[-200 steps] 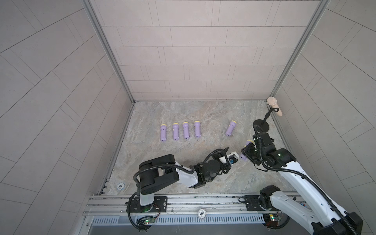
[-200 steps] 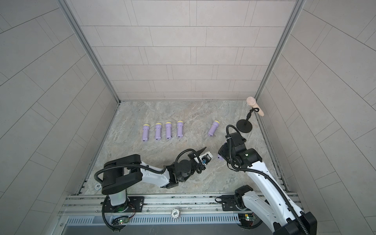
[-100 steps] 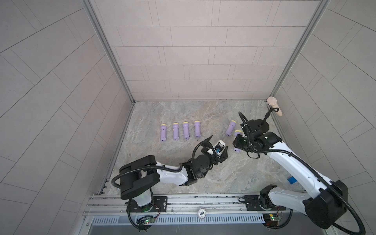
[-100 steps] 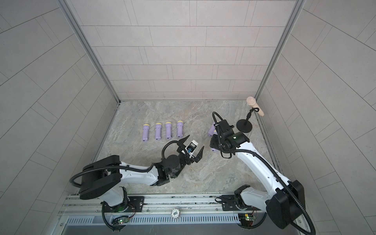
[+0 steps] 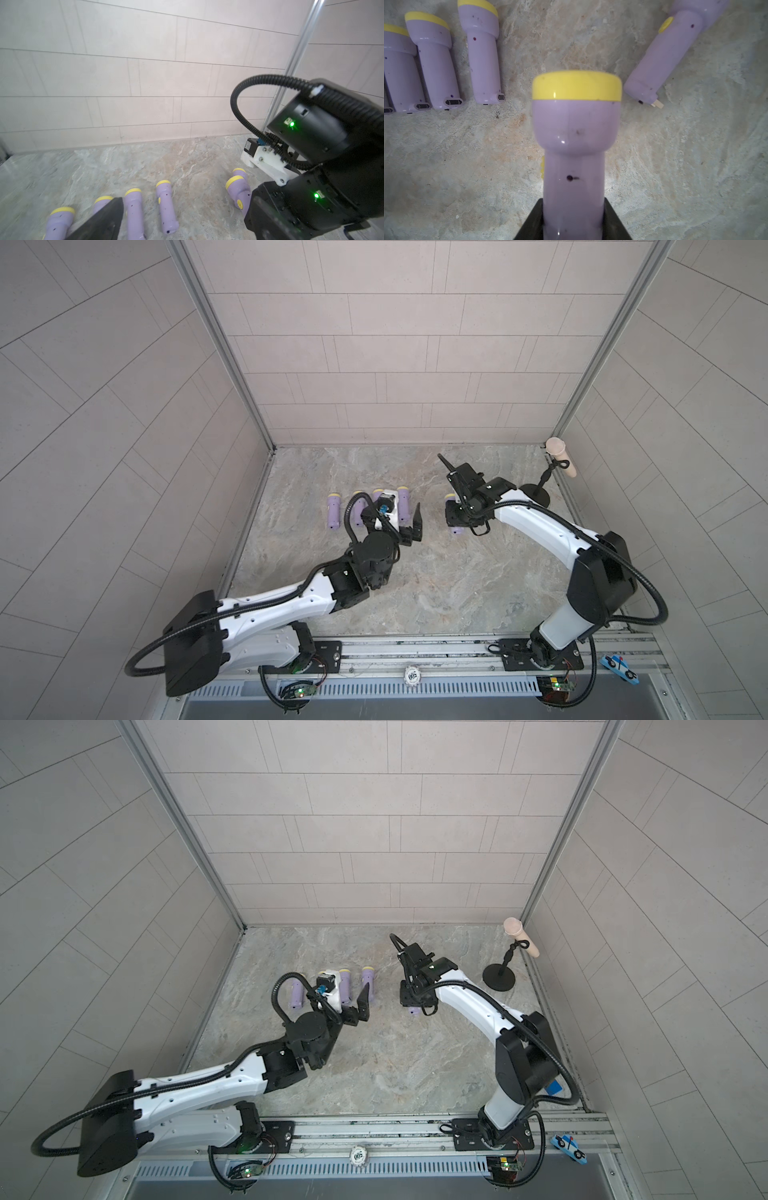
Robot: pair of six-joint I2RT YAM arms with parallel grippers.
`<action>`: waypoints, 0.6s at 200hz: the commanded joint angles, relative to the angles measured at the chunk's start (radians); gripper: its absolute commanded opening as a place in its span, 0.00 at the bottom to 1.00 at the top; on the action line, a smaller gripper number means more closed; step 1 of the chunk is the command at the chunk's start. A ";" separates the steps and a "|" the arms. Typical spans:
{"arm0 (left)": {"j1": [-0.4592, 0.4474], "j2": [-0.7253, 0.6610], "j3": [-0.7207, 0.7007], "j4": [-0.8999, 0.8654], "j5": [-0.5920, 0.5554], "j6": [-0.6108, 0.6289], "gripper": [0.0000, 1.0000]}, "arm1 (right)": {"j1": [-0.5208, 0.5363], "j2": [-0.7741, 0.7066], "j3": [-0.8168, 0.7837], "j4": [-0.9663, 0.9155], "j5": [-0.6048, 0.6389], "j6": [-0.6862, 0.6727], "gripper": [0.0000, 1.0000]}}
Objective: Close the plug at the bottom of the flashlight
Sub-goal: Place the flashlight at the center of the board.
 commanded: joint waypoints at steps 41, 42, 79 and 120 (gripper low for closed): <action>0.292 -0.186 0.124 -0.720 0.169 -0.318 1.00 | 0.040 0.283 0.267 -0.055 0.048 -0.114 0.00; 0.298 -0.187 0.126 -0.727 0.170 -0.317 0.99 | 0.040 0.287 0.271 -0.055 0.047 -0.114 0.00; 0.459 -0.190 0.126 -0.857 0.210 -0.302 1.00 | 0.040 0.426 0.397 -0.060 0.056 -0.128 0.00; 0.528 -0.232 0.057 -0.806 0.222 -0.357 1.00 | 0.040 0.509 0.486 -0.059 0.104 -0.086 0.00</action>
